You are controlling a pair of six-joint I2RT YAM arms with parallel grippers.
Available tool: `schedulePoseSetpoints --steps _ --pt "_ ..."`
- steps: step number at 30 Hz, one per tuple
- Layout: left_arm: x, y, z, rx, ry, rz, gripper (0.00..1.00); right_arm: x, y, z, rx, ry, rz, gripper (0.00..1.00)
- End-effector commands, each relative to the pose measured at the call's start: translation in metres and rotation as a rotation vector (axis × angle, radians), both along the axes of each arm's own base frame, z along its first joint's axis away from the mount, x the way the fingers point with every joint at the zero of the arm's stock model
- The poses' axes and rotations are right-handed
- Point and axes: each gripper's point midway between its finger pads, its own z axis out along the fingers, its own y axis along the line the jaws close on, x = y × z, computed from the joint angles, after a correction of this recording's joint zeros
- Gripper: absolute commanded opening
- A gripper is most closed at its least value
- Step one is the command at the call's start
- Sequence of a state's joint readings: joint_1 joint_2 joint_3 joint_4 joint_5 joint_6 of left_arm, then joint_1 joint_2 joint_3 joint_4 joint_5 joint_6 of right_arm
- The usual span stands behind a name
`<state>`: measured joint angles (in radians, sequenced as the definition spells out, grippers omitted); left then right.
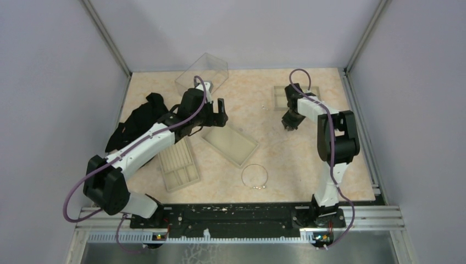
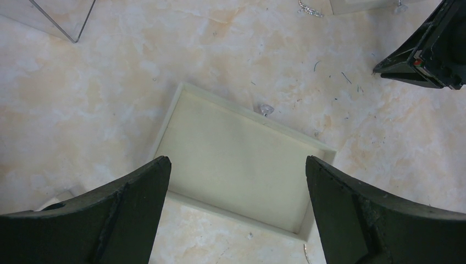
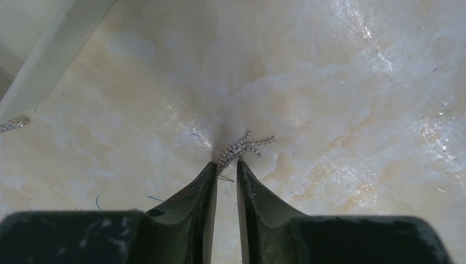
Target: Organize the mixed jewelry
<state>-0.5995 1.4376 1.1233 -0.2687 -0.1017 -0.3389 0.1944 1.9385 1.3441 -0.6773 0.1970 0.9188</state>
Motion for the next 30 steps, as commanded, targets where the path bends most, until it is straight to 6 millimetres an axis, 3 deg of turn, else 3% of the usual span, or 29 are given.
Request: schedulePoseSetpoints --steps 1,7,10,22,30 --pt "0.002 0.001 0.008 -0.007 -0.034 -0.001 0.99 0.007 0.000 0.000 -0.021 -0.011 0.005 0.16" --pt "0.002 0.000 0.007 -0.005 -0.032 -0.001 0.99 0.008 0.000 0.003 -0.025 -0.015 0.015 0.00" --pt "0.002 0.000 0.005 -0.005 -0.026 0.000 0.99 0.012 0.004 0.010 -0.004 -0.030 0.038 0.00" --pt "0.003 0.000 0.006 -0.006 -0.030 0.005 0.99 0.021 0.020 0.087 0.066 -0.219 0.193 0.00" --pt "0.004 0.000 0.007 -0.004 -0.032 0.008 0.99 0.024 0.008 0.120 0.007 -0.287 0.228 0.00"
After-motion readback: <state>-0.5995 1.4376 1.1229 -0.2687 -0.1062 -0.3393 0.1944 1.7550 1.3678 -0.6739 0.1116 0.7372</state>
